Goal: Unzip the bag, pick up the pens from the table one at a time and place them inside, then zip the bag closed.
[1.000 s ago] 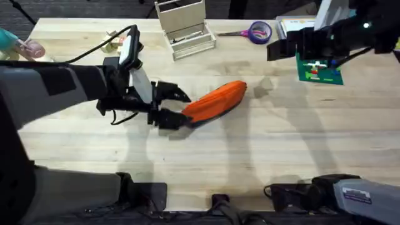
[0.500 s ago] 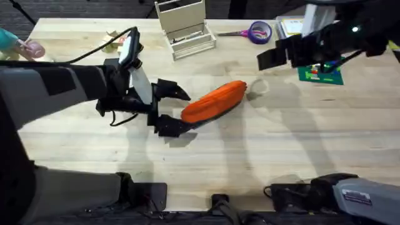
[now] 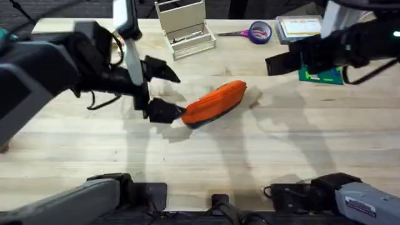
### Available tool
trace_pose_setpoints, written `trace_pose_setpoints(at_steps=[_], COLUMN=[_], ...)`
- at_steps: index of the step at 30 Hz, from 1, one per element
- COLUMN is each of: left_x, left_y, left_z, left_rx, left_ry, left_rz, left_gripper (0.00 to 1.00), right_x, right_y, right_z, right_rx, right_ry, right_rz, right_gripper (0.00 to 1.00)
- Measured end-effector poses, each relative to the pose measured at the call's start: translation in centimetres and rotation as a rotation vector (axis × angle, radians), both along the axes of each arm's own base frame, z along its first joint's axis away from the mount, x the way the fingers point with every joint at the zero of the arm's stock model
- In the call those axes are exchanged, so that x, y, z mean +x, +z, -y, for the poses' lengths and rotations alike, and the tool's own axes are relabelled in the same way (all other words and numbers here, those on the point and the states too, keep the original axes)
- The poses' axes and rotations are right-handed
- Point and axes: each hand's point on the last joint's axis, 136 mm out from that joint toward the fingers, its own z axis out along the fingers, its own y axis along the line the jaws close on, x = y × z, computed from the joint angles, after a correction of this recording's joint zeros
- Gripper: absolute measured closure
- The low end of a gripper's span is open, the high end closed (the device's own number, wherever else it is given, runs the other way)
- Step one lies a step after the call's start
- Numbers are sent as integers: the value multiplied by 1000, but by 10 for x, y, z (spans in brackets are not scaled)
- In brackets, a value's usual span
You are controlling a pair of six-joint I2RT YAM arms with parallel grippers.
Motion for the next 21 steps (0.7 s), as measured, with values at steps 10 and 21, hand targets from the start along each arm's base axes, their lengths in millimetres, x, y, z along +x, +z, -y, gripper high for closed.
trace_pose_setpoints(at_steps=[10,21], left_x=[-15,-44], left_y=[93,129], left_z=[-25,-27], left_rx=[54,37], left_ry=[458,502], left_rz=[-92,32], left_gripper=[6,6], right_x=[-80,-92], right_y=[48,59], right_z=[16,18], right_rx=[18,29], right_ry=[6,5], right_rz=[113,166], right_gripper=[4,4])
